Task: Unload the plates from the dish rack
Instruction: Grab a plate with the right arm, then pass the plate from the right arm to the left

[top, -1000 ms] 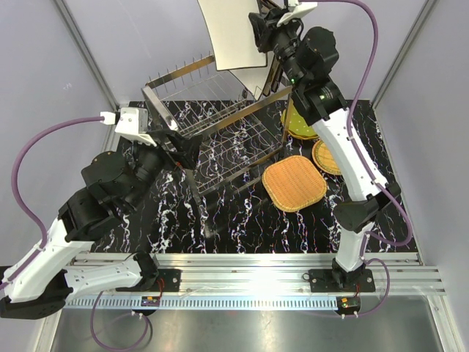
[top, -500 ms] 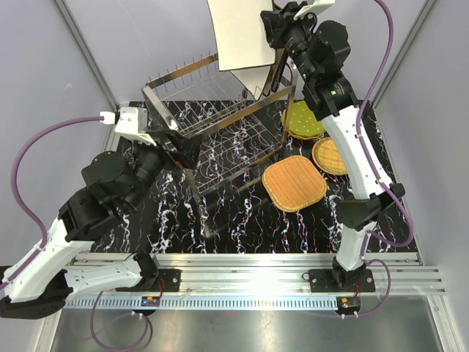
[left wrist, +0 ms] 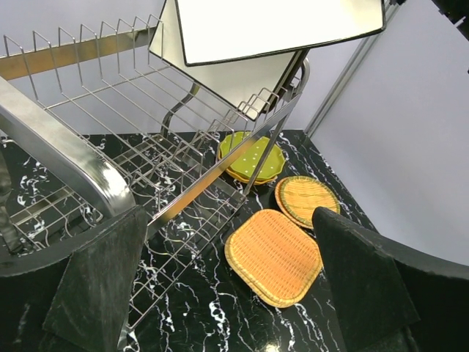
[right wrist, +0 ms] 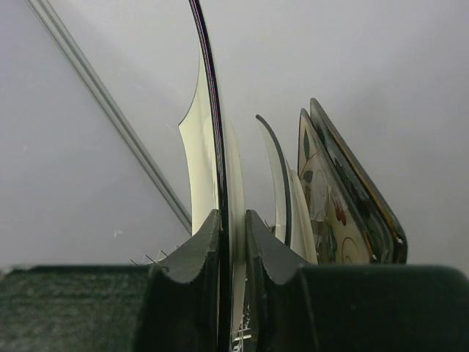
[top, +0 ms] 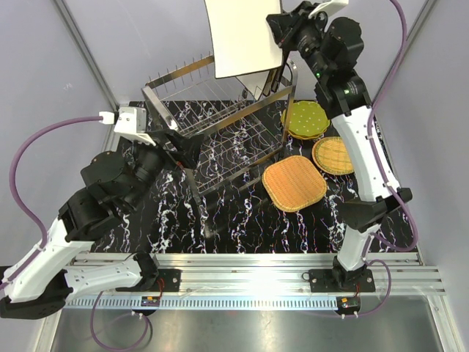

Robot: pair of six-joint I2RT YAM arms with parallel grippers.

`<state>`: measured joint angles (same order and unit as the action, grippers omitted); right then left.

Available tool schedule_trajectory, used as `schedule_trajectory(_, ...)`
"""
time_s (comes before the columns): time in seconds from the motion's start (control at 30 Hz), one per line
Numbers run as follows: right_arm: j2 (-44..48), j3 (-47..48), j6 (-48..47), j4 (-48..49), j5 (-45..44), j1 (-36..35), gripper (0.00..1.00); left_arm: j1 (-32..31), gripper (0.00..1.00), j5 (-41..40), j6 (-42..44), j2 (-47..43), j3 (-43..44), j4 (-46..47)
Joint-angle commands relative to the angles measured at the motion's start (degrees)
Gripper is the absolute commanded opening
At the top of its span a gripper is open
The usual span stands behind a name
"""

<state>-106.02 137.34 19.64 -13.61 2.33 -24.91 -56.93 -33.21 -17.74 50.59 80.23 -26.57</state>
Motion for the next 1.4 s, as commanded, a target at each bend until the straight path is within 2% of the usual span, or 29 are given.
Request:
schedule_trajectory(0.0,7.8,3.2,8.6,14.0,2.1,2.0,0.00,0.3,0.99,0.9,-1.6,-1.2,0.0,4.2)
schedule_trajectory(0.43,13.0,-1.9,22.5,9.4,11.9,7.1,0.00,0.3,0.99,5.3,-3.8,-1.5,-0.2,7.8)
schedule_trajectory(0.77,17.9,-3.8,25.9,2.6,21.8,9.0,0.00,0.5,0.99,11.3,-8.6,-2.5,-0.3,11.4)
schedule_trajectory(0.93,21.9,-9.4,27.2,1.7,26.2,10.5,0.00,0.9,0.99,14.3,-10.4,-2.7,-1.4,13.3)
schedule_trajectory(1.17,27.0,-17.4,30.8,2.9,31.2,12.7,0.00,2.4,0.99,18.8,-16.7,-3.0,-3.6,16.8)
schedule_trajectory(1.37,30.4,-22.3,32.3,3.4,32.7,13.7,0.00,6.8,0.99,26.8,-25.2,-0.9,-4.2,18.7)
